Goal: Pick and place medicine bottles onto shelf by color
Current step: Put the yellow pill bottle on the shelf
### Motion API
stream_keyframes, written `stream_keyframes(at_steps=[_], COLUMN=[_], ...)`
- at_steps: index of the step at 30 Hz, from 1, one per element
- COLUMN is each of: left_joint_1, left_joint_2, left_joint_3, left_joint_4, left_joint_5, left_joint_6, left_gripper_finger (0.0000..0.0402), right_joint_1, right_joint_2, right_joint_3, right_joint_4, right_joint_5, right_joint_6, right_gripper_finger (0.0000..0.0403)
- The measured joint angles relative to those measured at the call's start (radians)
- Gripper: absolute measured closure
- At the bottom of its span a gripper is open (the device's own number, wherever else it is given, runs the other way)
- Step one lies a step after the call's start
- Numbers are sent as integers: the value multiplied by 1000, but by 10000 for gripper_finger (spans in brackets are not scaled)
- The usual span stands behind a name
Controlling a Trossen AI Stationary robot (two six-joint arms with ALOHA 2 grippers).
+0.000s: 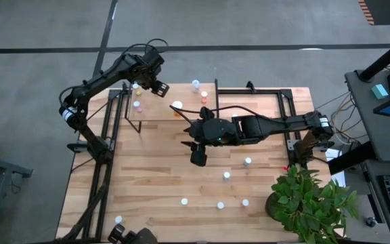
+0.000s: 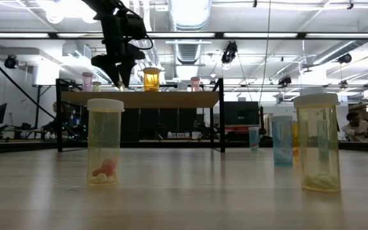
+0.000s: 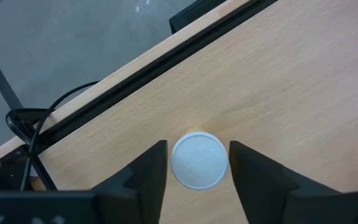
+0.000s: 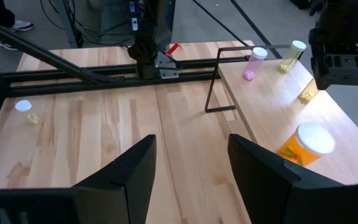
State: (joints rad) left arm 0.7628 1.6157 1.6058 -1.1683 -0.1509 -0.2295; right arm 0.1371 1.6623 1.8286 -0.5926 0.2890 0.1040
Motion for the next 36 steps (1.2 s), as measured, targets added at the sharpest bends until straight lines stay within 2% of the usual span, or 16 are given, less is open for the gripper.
stream_keyframes(at_steps=[7, 20, 24, 27, 30, 34, 36], left_joint_1=[0, -13, -45, -120, -256, -498, -606], left_joint_2=[-5, -138, -221, -287, -352, -395, -400], left_joint_3=[0, 3, 3, 2, -1, -18, -30], left_joint_4=[-10, -45, -43, -40, -32, 110, 194], left_joint_5=[4, 20, 118, 172, 170, 1, -63], left_joint_6=[0, -2, -96, -186, -333, -527, -575], left_gripper_finger=[213, 211, 211, 212, 212, 212, 212], right_joint_1=[0, 0, 0, 0, 3, 20, 29], right_joint_2=[0, 0, 0, 0, -1, -2, -2], right_joint_3=[0, 0, 0, 0, -19, -87, -139], right_joint_4=[0, 0, 0, -4, -2, -1, 22], right_joint_5=[0, 0, -11, -73, -141, -168, -201], right_joint_6=[0, 11, 18, 23, 34, 14, -1], right_gripper_finger=[211, 211, 211, 211, 211, 211, 211])
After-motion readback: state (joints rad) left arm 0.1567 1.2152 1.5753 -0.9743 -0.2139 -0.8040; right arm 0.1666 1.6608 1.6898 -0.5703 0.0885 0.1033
